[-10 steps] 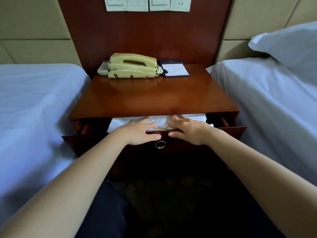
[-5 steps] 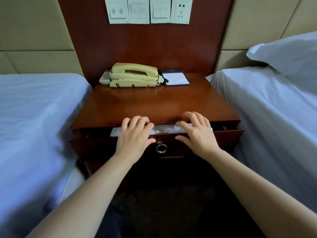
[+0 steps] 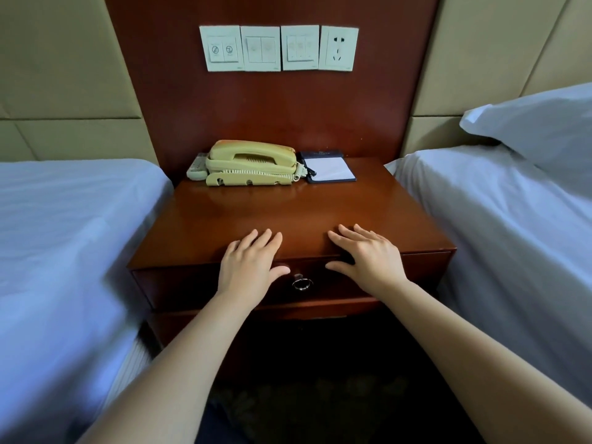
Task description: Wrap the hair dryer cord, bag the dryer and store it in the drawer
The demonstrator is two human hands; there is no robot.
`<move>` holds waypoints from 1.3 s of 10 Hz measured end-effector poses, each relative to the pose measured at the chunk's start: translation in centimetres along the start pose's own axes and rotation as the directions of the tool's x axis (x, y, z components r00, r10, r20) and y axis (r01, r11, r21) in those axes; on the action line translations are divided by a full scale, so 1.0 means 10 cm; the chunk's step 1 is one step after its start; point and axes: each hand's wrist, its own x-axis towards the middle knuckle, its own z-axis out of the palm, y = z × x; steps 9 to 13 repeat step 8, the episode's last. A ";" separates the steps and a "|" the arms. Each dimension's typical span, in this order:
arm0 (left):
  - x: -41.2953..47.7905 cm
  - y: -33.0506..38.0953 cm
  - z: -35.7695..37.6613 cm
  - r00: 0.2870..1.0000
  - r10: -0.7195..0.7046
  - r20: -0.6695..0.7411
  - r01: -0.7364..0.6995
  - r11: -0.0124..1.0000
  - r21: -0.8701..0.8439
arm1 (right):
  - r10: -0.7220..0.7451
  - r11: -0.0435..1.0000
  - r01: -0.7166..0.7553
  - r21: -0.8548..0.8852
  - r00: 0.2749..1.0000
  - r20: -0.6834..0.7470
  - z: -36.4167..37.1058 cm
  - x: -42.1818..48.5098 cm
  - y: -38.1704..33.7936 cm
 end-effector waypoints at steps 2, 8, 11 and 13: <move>0.03 0.05 -0.50 0.975 0.028 0.219 -0.020 0.999 -0.035 | 0.033 0.999 -0.023 -0.042 0.970 0.242 -0.45 0.16 -0.16; 2.46 -0.41 -0.55 0.837 0.132 0.531 0.088 0.925 -0.369 | 0.048 0.960 -0.151 0.235 0.918 0.393 -0.23 2.40 0.62; 2.46 -0.41 -0.55 0.837 0.132 0.531 0.088 0.925 -0.369 | 0.048 0.960 -0.151 0.235 0.918 0.393 -0.23 2.40 0.62; 2.46 -0.41 -0.55 0.837 0.132 0.531 0.088 0.925 -0.369 | 0.048 0.960 -0.151 0.235 0.918 0.393 -0.23 2.40 0.62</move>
